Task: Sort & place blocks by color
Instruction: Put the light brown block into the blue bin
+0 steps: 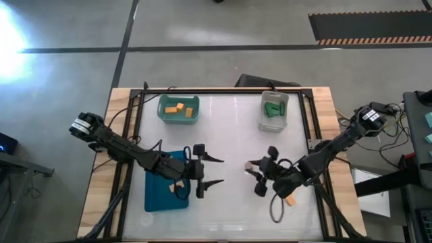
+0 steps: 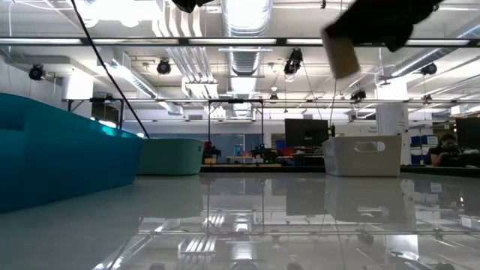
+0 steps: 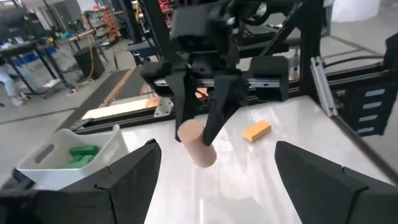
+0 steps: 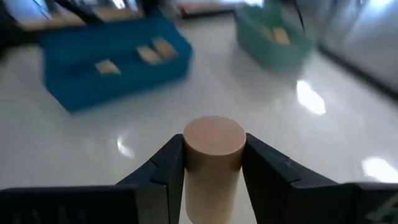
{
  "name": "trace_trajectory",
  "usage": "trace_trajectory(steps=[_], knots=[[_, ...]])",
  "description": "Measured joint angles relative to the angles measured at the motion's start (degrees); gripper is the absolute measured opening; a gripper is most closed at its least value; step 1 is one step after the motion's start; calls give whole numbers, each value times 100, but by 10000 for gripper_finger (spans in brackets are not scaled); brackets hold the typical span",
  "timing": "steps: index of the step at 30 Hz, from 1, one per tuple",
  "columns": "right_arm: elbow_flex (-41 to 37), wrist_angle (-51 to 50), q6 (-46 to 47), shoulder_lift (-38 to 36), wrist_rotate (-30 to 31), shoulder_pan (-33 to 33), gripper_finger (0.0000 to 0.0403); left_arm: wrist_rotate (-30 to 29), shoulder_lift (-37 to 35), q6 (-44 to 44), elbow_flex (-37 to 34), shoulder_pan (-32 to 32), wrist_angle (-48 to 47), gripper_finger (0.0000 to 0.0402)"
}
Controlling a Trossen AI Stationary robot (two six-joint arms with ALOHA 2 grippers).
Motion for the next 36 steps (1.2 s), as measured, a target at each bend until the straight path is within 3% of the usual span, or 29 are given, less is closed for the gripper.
trace_trajectory(steps=[6,10,12,21,27,31,36], knots=[[-786,3739,-2938,271,5,-90,120,362,18,-164,0,2,23,297],[-1131,6195,-4332,655,-892,-192,120,380,102,-285,-2,2,220,297],[-1185,6955,-4676,819,-1331,-291,120,386,181,-286,-2,2,352,297],[-1000,7235,-4948,1021,-2282,-707,120,395,637,-286,31,46,1208,297],[-976,7241,-5051,975,-2386,-739,120,393,801,-286,36,84,1416,285],[-976,7236,-5171,977,-2382,-754,120,388,813,-286,95,135,1439,242],[-976,7292,-5331,975,-2357,-756,121,372,815,-291,118,195,1434,153]])
